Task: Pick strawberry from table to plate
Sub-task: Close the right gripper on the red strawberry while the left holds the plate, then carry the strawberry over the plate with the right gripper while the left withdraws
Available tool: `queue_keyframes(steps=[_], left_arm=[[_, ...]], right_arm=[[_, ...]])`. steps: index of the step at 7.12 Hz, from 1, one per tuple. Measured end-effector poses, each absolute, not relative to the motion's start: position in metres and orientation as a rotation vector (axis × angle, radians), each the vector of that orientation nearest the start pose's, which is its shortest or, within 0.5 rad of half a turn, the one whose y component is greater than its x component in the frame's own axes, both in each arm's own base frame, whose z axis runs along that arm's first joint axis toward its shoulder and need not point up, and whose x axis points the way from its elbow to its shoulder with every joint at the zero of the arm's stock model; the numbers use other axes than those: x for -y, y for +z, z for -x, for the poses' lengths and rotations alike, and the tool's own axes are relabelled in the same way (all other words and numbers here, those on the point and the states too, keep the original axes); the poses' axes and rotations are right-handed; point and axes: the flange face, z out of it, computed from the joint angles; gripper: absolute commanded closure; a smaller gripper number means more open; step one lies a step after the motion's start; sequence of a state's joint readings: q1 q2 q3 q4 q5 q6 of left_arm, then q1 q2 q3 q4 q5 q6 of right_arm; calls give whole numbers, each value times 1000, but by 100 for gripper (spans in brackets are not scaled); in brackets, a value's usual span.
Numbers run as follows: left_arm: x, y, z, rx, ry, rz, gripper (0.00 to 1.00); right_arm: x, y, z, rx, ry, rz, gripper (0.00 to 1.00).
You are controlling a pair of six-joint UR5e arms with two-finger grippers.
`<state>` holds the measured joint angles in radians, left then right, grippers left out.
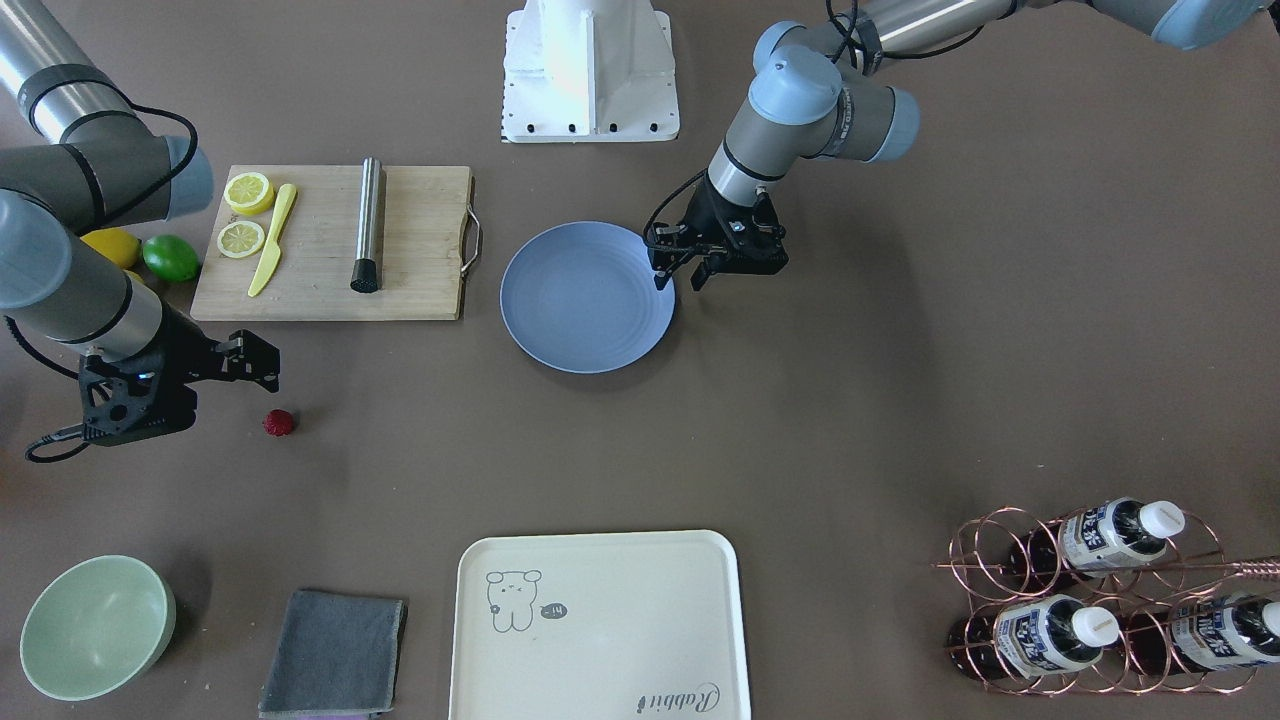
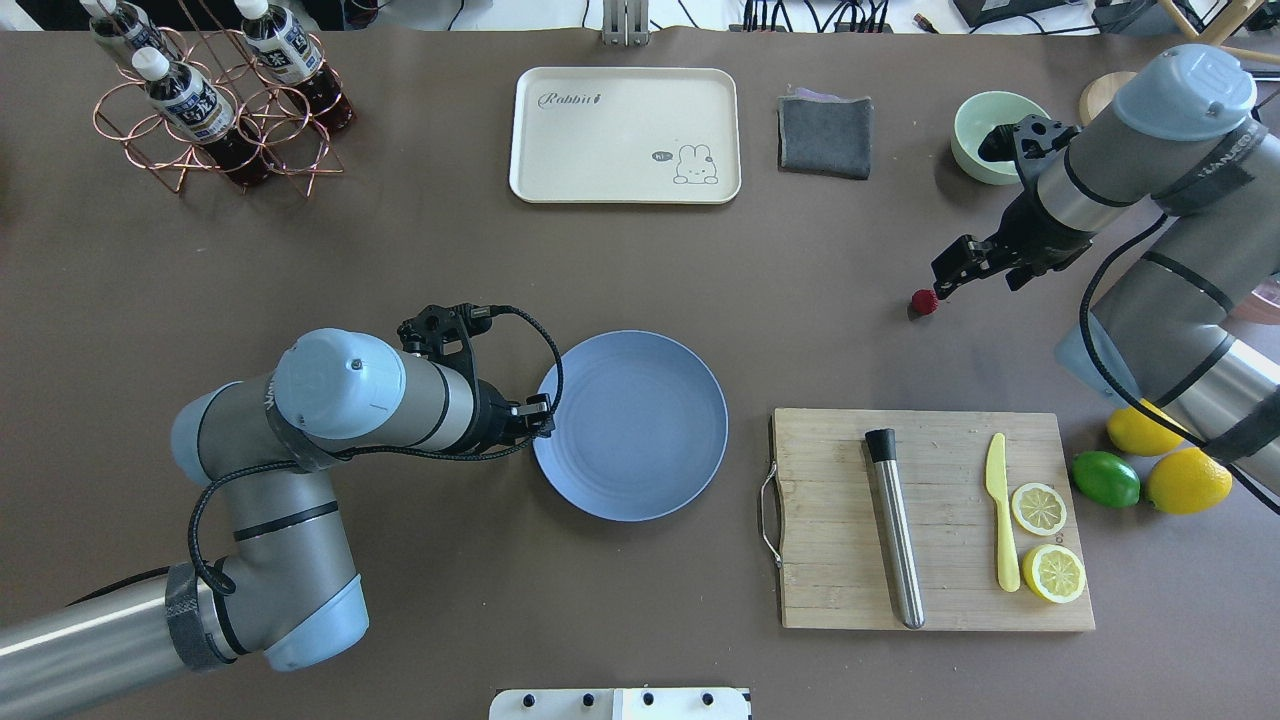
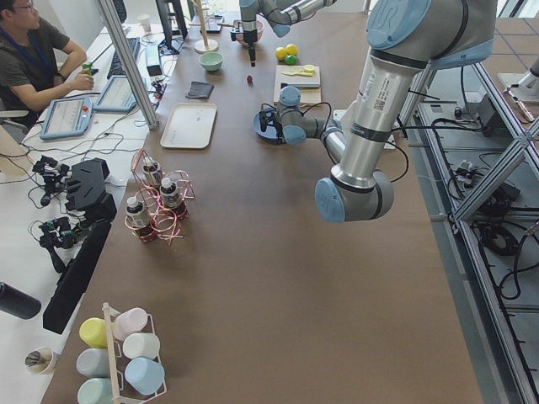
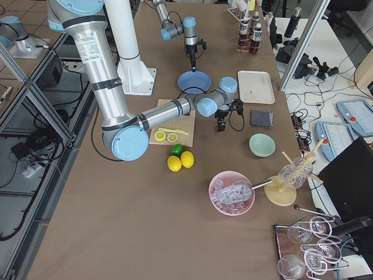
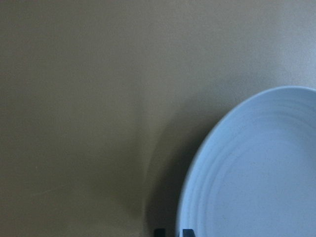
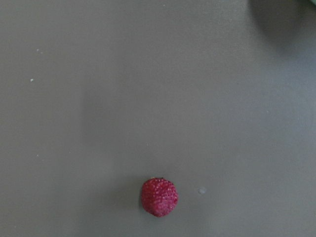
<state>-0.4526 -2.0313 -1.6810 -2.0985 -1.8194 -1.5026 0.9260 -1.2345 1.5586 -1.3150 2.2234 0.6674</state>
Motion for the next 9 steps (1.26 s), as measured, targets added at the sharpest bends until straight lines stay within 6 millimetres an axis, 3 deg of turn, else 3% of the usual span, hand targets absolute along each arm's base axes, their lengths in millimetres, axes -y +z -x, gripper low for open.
queue_keyframes(steps=[3,6,8,9], left_arm=[[395,290,-532,-1106,-224,-76,21],[398,291,-530,-1105,-228,-79,19],[398,291,-529,-1105,-229,-79,18],[398,292,-529,-1104,-229,-79,17]], right_arm=[[563,456,351,811,-178,-69,12],[566,464,363,801,-186,-75,23],[567,464,370,796,-191,-72,100],[567,464,371,796,-192,-71,100]])
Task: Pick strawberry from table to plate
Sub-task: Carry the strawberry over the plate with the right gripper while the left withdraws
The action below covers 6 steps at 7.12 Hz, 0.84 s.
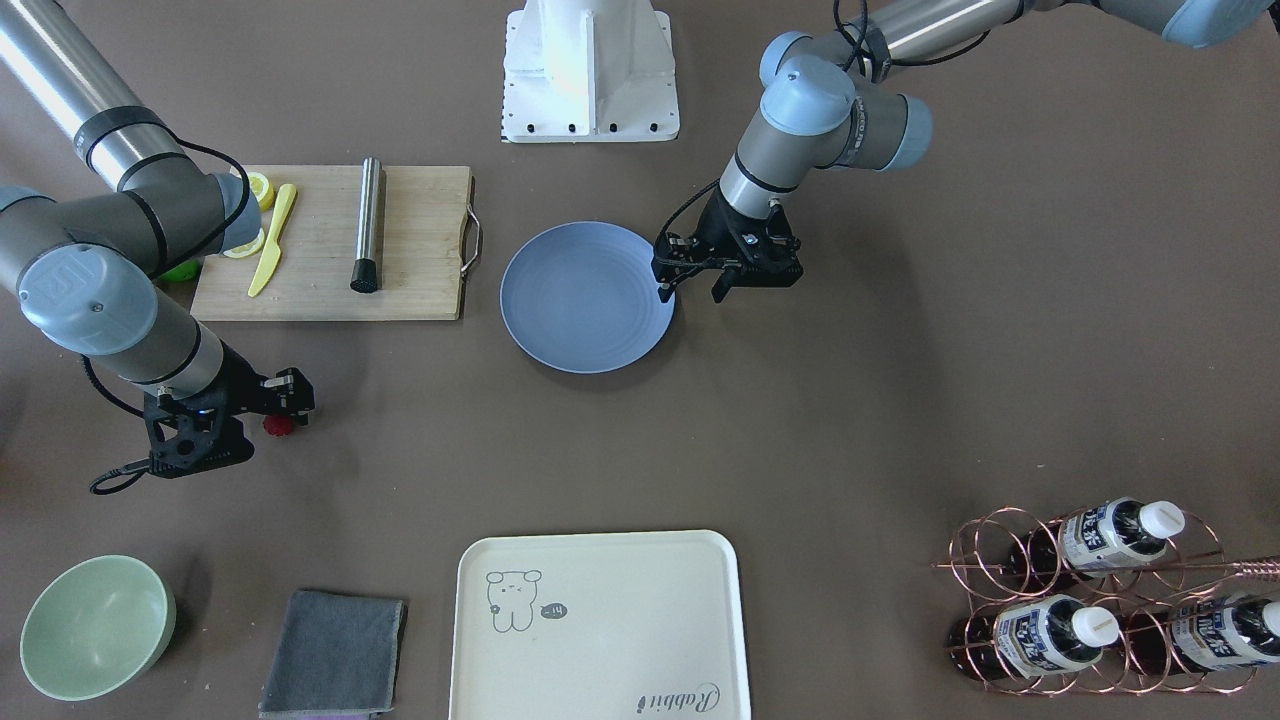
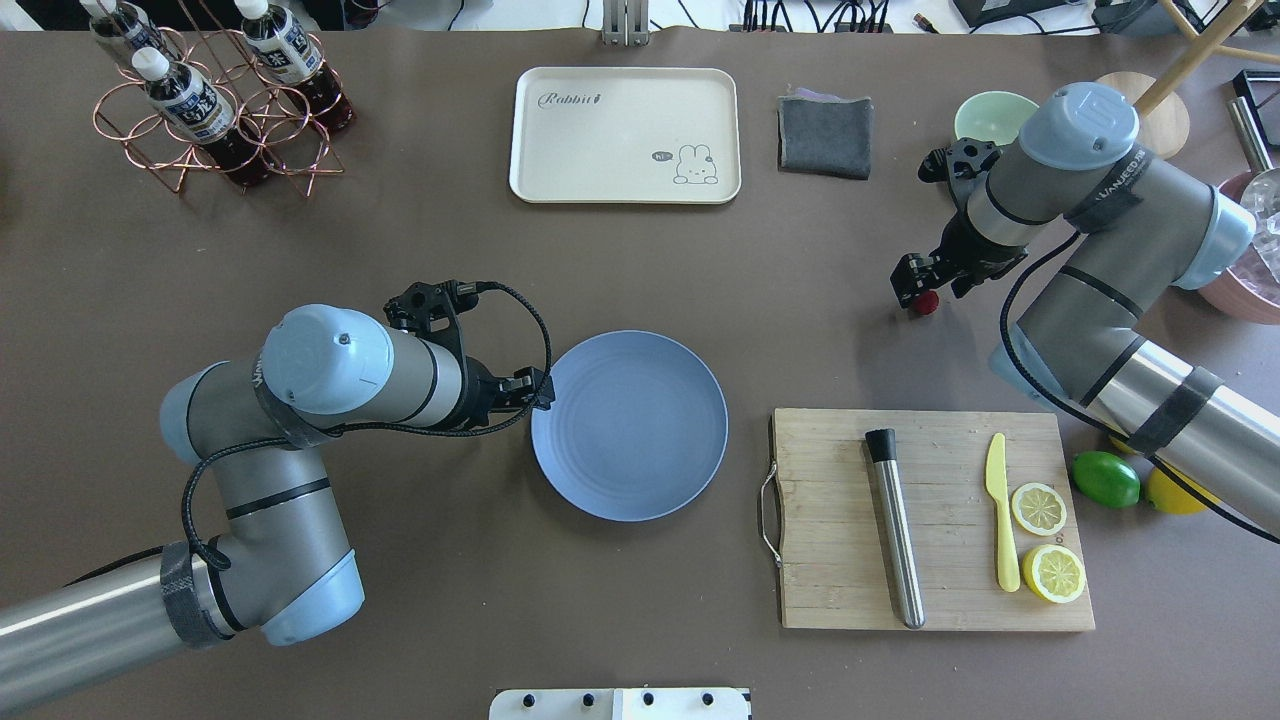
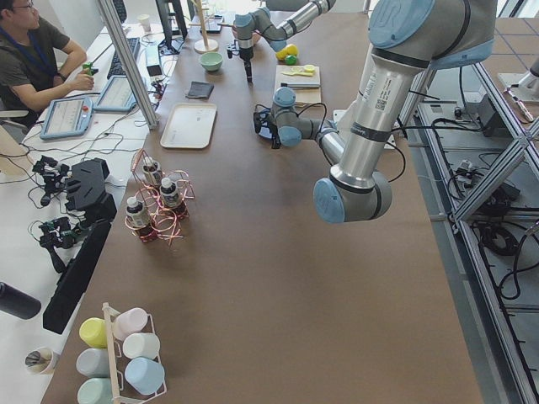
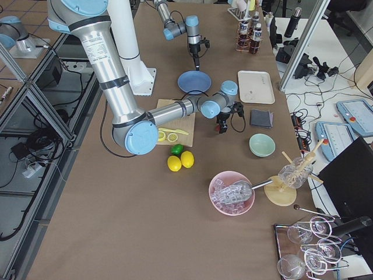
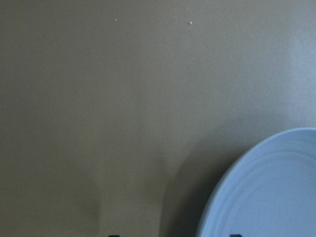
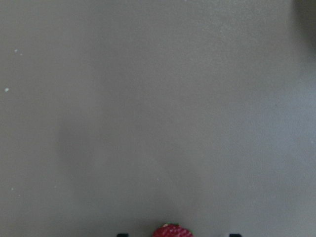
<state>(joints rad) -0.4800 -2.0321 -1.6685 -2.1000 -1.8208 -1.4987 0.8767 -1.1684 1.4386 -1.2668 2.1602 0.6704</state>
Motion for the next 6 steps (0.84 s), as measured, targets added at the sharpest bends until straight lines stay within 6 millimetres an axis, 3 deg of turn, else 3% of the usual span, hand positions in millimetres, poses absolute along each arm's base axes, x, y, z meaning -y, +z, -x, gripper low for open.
queue_keyframes(steps=[3,4,6], left_arm=[[399,291,-529,-1105,-231,-80,17],[400,290,-527,-1107,-233,-82,17],[419,292,-510,-1104,-248,-94,17]], right_arm=[[568,456,372,807,-196,-79,100],[573,437,376,826,-190,-89,100],[573,373,397,896,-113,-85,100]])
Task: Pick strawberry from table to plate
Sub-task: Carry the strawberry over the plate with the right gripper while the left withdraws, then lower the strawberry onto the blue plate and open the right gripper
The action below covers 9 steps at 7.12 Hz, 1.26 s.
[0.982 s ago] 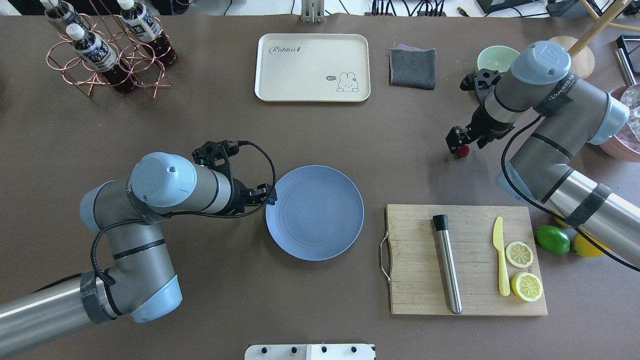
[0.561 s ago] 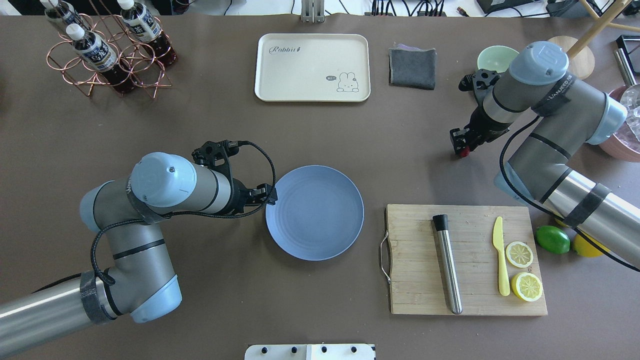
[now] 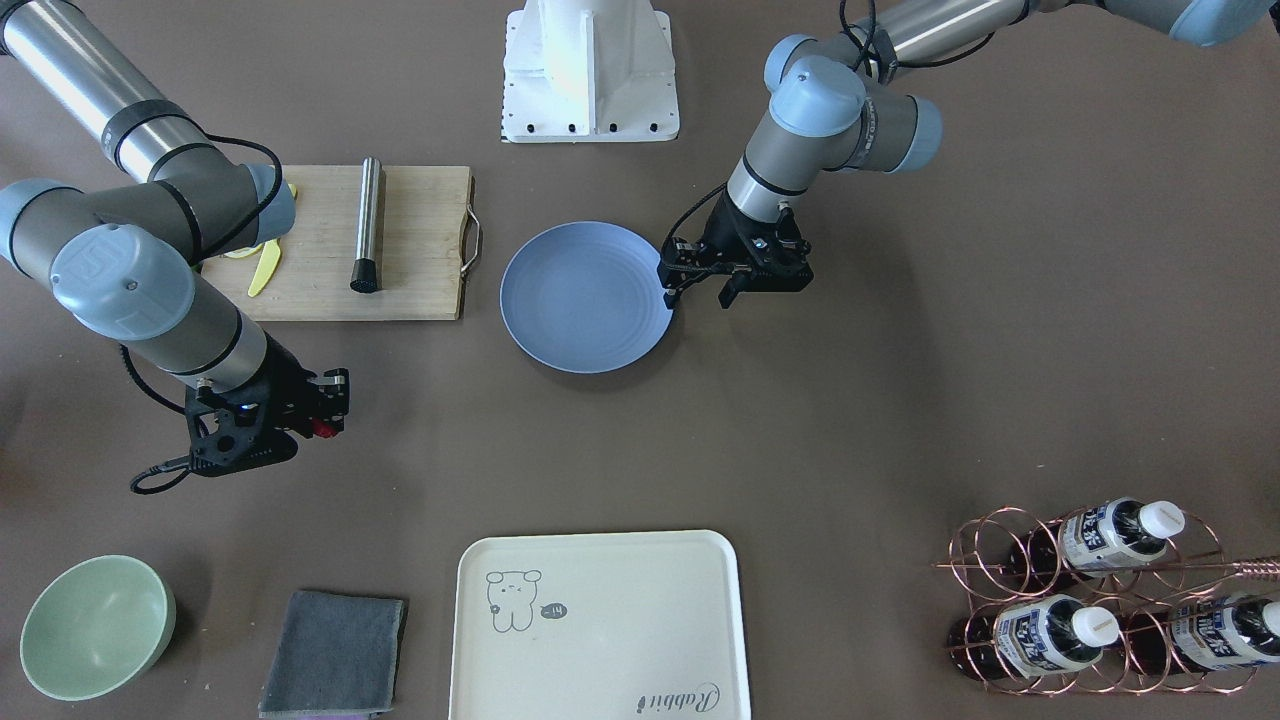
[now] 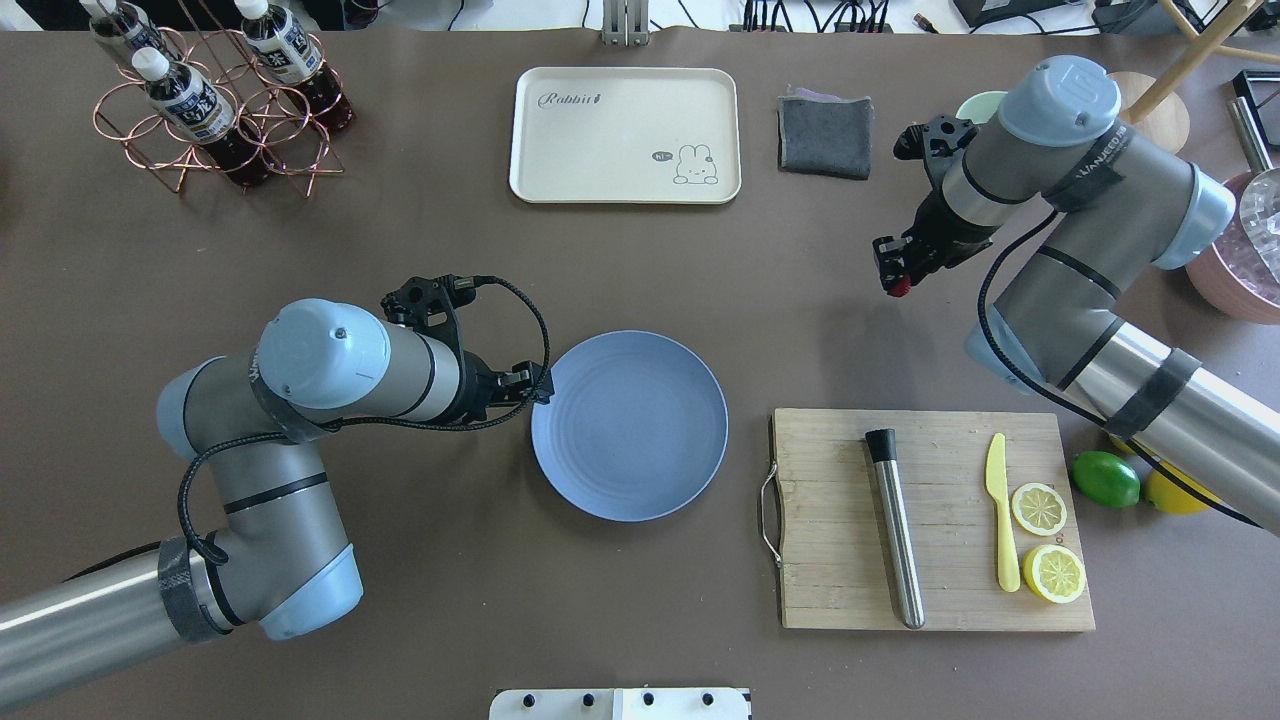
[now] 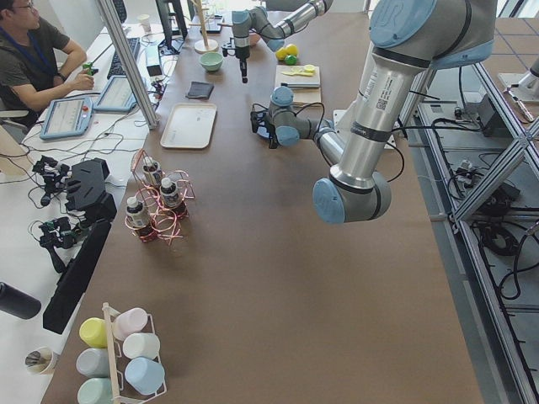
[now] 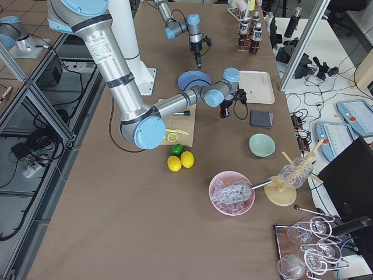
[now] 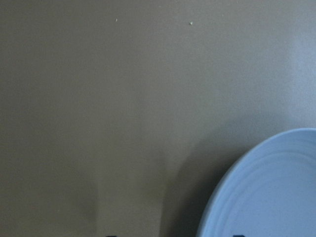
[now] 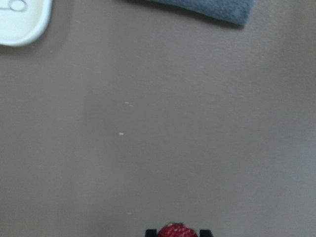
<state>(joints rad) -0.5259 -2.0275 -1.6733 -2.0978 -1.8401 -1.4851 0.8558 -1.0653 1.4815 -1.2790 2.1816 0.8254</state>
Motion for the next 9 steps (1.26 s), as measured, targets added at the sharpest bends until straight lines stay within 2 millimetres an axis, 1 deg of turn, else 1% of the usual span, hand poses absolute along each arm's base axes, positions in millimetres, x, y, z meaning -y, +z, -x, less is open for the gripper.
queue_keyframes(steps=[1,2,3,4,5,6,7,8,9], left_arm=[[440,303,-486,-1091,-224,-108,17],[465,324,-451,-1067,-176,-126,17],[492,352,-407,-1031,-121,-150,17],[515,378,-365,-981,-67,-171,17],[532,396,-330,-937,-27,-186,17],[539,410,-308,-910,-3,-195,17],[542,421,-294,-893,1,-194,17],[541,431,-285,-883,-4,-190,17],[540,436,-279,-878,-9,-187,17]], right_arm=[[556,339,416,937,-69,-68,100],[528,307,440,971,-34,-54,100],[497,274,472,989,0,-43,100],[466,238,510,982,29,-35,100],[436,214,546,961,42,-38,100],[413,206,570,940,44,-43,100],[403,207,587,920,43,-49,100],[401,207,600,904,44,-55,100],[402,209,608,891,44,-57,100]])
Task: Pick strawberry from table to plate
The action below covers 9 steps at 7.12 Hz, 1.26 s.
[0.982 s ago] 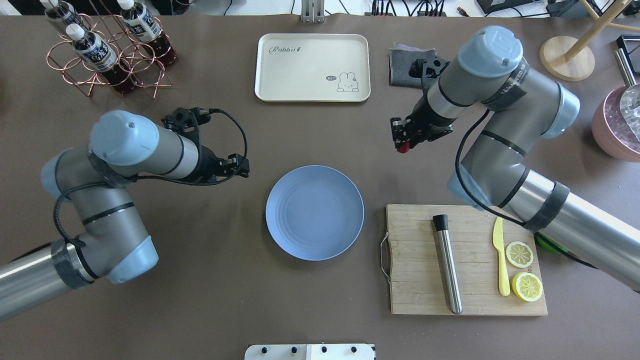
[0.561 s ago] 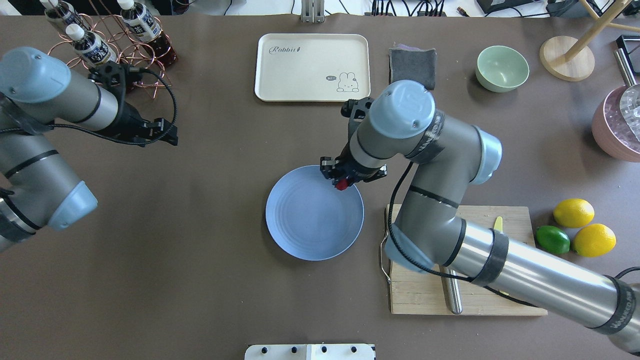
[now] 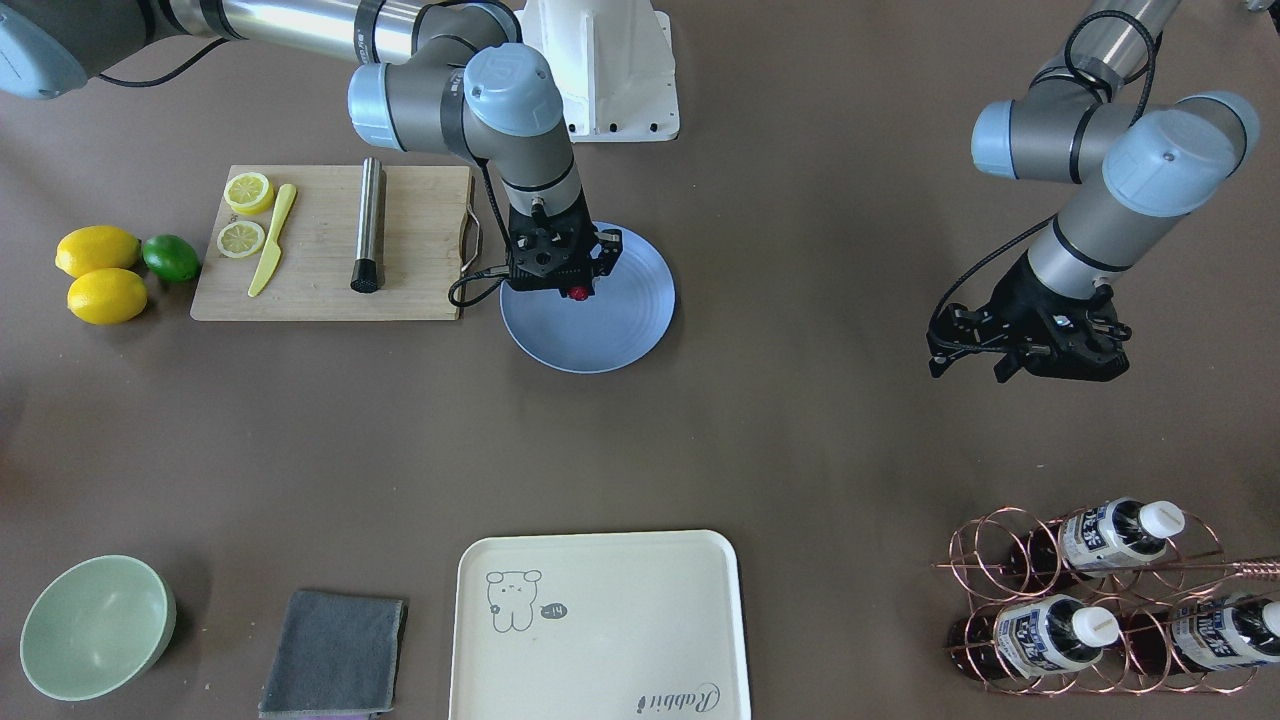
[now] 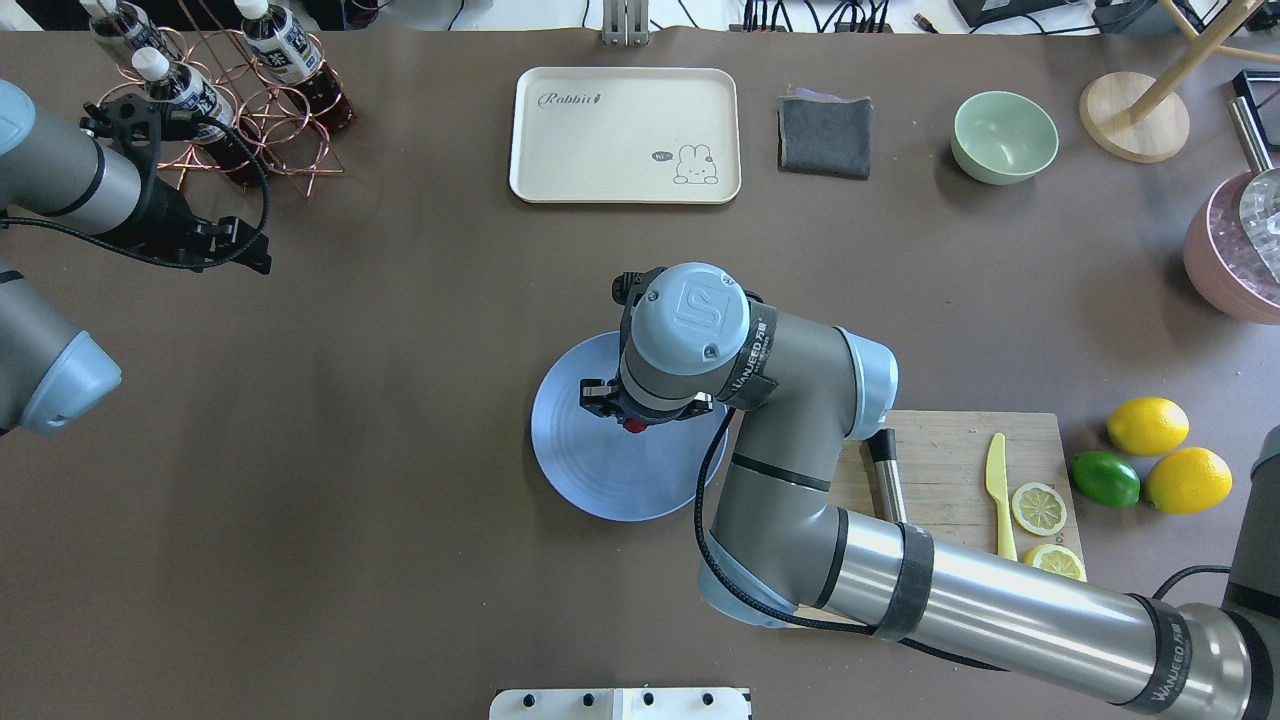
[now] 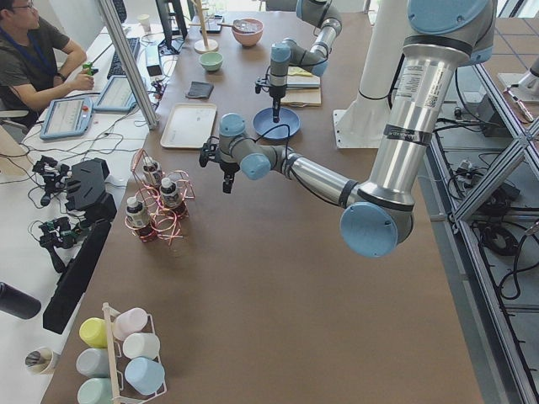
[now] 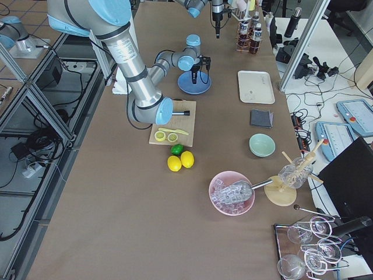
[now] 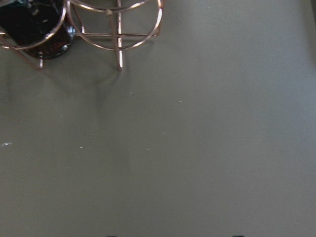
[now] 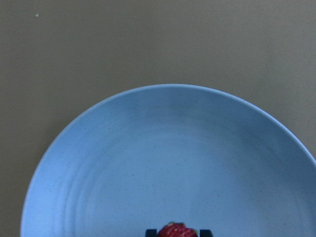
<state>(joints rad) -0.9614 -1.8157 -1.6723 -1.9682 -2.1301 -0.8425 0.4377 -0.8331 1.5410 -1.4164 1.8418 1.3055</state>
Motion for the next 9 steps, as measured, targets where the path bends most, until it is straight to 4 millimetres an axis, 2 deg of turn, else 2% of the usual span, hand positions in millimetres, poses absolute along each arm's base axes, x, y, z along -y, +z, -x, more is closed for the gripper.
queue_keyframes(steps=[1,2,3,6,7,8,9], left_arm=[[539,439,-276,-875,-12,-186,17],[539,439,-275,-874,-14,-185,17],[539,439,-275,-874,-15,-185,16],[539,440,-273,-876,-18,-183,15],[543,439,-263,-886,-26,-175,15],[553,441,-234,-897,-29,-168,15],[565,449,-189,-890,-7,-168,15]], right_arm=[[404,211,614,888,42,-59,100],[405,213,617,893,40,-62,73],[406,213,618,897,38,-64,1],[414,208,613,911,49,-72,0],[426,203,594,924,61,-66,0],[448,203,555,936,77,-47,0],[471,222,498,933,76,-36,0]])
